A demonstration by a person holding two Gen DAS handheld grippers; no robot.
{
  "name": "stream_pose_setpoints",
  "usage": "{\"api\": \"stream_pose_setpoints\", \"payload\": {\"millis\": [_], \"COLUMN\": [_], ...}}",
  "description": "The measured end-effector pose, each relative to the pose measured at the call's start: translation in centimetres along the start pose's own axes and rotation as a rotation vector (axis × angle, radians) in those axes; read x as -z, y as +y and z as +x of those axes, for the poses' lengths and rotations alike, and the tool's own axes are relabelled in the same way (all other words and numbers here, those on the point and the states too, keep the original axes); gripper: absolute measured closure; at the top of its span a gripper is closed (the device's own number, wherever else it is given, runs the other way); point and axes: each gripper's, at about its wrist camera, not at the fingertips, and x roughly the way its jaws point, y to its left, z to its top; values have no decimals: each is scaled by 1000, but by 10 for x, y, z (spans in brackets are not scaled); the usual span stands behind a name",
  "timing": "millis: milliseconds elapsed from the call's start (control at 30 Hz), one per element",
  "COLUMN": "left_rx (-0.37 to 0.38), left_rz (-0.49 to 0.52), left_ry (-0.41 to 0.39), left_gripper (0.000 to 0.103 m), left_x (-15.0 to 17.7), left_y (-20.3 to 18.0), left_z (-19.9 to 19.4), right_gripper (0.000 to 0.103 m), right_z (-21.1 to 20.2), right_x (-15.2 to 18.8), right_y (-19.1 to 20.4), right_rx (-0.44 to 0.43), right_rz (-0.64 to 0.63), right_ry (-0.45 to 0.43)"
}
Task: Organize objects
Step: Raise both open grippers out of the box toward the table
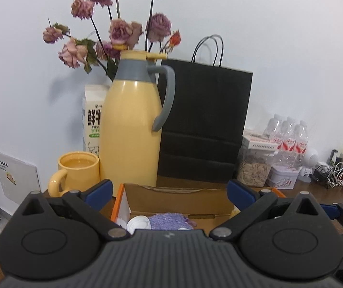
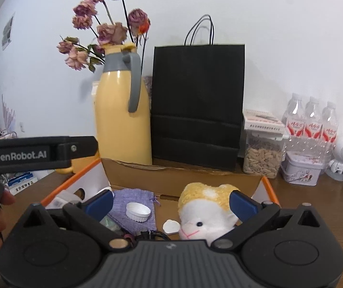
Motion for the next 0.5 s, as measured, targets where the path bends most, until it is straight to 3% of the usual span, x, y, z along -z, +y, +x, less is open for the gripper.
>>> {"api": "stream_pose_setpoints", "payload": {"millis": [200,500], "left_rx": [10,12], "left_rz": [22,80], "left_ry": [-8,39], "left_gripper": [0,0], "left_x": [0,21], "left_y": [0,4], "left_z": [-29,-65], "right_gripper": [0,0], "right_z": [-39,-69], "right_x": [4,48], "right_y": [-12,-45], "right_rx": [43,86], "right_rz": [-45,-50], "right_ry": [-4,153]}}
